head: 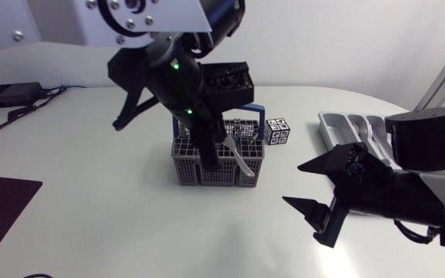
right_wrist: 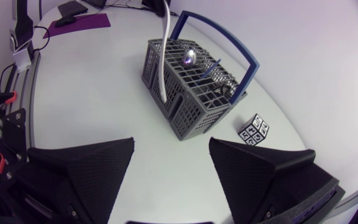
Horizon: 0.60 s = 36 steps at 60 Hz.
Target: Transfer all utensils from the basket to the drawer tray.
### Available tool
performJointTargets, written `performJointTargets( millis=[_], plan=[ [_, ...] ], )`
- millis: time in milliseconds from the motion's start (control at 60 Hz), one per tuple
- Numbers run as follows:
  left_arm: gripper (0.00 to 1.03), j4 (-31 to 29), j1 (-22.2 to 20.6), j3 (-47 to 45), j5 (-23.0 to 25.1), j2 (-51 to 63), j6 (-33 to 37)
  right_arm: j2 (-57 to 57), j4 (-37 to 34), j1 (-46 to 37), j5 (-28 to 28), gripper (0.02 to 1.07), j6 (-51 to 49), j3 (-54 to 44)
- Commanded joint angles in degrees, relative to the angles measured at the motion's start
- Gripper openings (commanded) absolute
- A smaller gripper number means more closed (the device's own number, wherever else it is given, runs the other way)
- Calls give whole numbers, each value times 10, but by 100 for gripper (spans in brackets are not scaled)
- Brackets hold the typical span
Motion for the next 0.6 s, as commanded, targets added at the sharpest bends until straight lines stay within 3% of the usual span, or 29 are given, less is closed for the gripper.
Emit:
performJointTargets(
  millis=[0, 283, 350, 500, 583],
  plan=[
    [6, -15, -8, 43, 26, 34, -88, 1, 17, 32, 27, 89, 38, 13],
    [3, -30, 11, 94, 145, 88, -237, 19, 90, 129, 145, 88, 66, -2],
    [3, -32, 14, 99, 161, 92, -255, 23, 115, 140, 171, 79, 65, -9],
    [3, -39, 18, 106, 195, 98, -283, 38, 145, 152, 206, 72, 57, -17],
    [3, -40, 19, 106, 211, 100, -292, 41, 164, 159, 218, 61, 54, -22]
  ],
)
